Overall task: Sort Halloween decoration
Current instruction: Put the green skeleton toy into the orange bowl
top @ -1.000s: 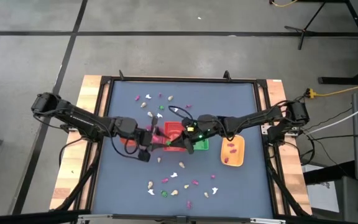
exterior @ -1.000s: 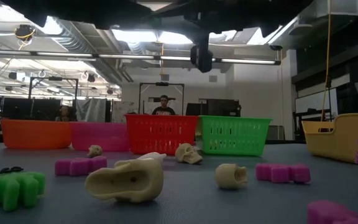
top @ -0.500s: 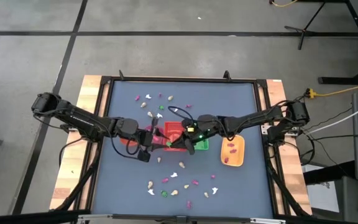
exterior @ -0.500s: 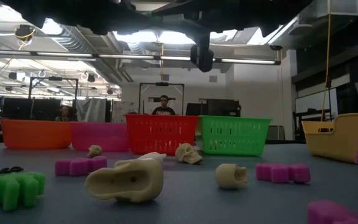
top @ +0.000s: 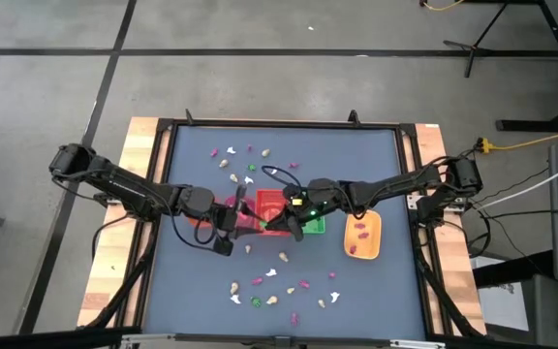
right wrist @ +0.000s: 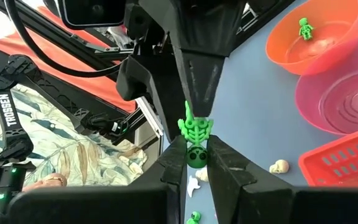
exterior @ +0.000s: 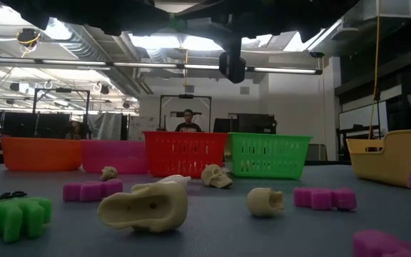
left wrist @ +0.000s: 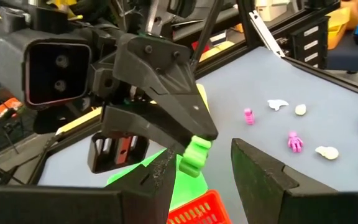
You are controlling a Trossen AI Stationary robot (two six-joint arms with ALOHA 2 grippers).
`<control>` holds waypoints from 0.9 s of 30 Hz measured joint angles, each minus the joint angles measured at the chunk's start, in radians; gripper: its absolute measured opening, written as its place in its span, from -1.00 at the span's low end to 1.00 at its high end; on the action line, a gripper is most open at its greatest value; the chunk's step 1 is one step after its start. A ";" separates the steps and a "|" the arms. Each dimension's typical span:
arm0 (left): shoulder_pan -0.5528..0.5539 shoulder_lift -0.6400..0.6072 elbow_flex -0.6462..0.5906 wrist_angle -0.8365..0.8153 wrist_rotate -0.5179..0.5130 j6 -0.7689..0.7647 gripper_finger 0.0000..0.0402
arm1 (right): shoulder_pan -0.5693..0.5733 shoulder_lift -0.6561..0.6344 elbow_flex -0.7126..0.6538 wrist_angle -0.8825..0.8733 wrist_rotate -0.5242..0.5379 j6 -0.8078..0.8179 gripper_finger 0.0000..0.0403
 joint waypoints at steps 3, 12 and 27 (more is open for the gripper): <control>0.000 0.000 0.000 0.000 -0.020 0.000 -0.32 | 0.000 0.000 0.000 0.000 0.000 0.000 -0.76; 0.000 0.000 0.000 0.000 -0.020 0.000 -0.59 | 0.000 0.000 0.000 0.000 0.000 0.000 -0.76; 0.000 -0.001 -0.001 -0.001 -0.019 0.000 -0.93 | 0.000 0.000 -0.002 0.000 0.005 0.000 -0.76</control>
